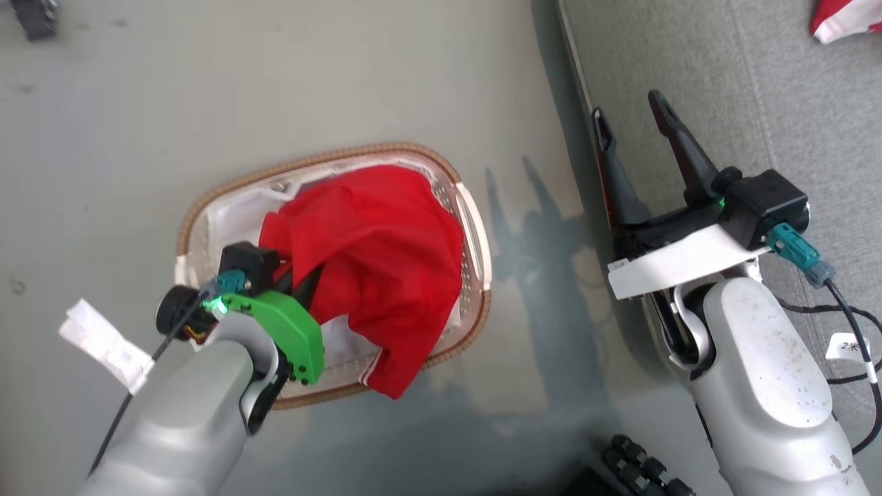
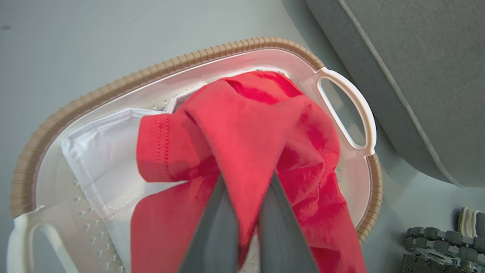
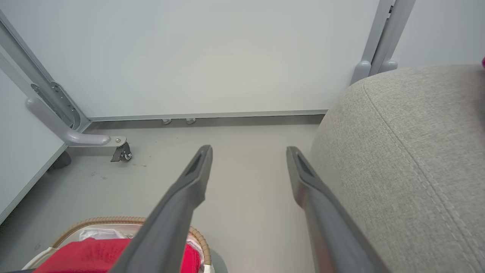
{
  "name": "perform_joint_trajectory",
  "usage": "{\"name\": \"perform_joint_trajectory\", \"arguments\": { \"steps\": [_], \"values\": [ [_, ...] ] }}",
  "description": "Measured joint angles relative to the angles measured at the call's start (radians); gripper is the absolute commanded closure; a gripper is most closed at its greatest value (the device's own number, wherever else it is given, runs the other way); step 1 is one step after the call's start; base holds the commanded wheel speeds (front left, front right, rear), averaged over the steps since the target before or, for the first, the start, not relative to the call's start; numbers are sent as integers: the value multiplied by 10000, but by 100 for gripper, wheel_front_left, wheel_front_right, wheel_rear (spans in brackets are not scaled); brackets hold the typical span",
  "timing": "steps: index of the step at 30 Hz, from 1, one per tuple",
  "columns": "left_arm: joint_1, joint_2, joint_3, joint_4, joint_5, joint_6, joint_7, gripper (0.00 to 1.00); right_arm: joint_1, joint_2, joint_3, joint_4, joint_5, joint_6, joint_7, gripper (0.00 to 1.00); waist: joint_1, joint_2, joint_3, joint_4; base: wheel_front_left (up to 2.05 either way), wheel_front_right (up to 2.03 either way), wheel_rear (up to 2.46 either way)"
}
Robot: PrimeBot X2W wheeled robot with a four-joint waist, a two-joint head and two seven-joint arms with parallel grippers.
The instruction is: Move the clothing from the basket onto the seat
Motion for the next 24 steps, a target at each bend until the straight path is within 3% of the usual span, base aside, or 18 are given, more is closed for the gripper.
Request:
{"name": "perform_joint_trajectory", "arguments": {
  "steps": [9,18,24],
  "values": [
    [1455,-282,1567,-938,970,0,0,100,642,0,-169,303,-159,0,0,0,0,0,-1402,369,0,0,0],
    [2884,-573,3643,-2454,2968,0,-2,100,1364,4,-477,556,-255,0,0,0,-1,0,-2818,860,0,0,0],
    [3647,-859,4353,-2803,3611,0,0,100,1786,2,-462,757,-253,0,-2,0,-1,0,-3653,1157,0,0,0]
  ]
}}
